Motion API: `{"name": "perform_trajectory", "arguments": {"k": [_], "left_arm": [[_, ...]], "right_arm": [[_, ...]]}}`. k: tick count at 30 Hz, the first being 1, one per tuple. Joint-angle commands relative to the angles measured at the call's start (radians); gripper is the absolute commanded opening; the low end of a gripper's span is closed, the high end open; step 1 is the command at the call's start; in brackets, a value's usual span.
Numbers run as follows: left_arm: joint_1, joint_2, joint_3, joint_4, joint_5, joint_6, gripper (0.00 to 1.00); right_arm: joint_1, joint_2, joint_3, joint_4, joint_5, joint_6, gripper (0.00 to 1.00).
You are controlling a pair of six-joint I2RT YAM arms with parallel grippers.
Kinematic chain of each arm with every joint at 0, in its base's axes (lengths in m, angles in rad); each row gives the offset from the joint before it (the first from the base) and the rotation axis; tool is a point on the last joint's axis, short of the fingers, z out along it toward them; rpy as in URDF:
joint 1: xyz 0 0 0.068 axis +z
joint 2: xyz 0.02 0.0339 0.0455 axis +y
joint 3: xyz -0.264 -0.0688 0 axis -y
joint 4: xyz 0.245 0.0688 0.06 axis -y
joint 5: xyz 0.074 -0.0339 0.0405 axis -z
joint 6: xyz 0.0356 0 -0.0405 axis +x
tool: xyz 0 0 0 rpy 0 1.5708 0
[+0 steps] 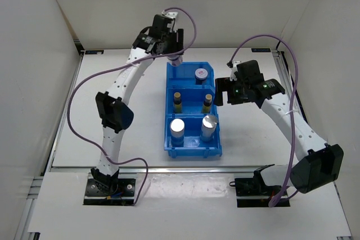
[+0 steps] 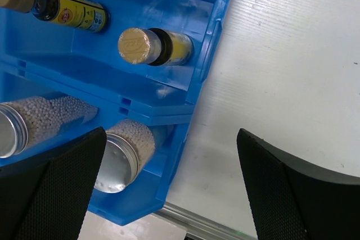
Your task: Organize the condiment bottles
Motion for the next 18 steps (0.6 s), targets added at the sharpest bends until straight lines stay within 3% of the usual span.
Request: {"name": "perform_trajectory", "arguments": {"k": [1, 18], "left_arm": [[0.000, 0.049, 0.039, 0.003, 0.019, 0.011, 0.20], [-0.018, 0.232, 0.030, 0.003, 0.054, -0.007, 0.19]], "right_arm": [[-0.001, -0.009, -0.009, 0.042, 0.010, -0.017, 1.00], [-0.001, -0.018, -0.028, 0.042, -0.008, -0.008, 1.00]]}}
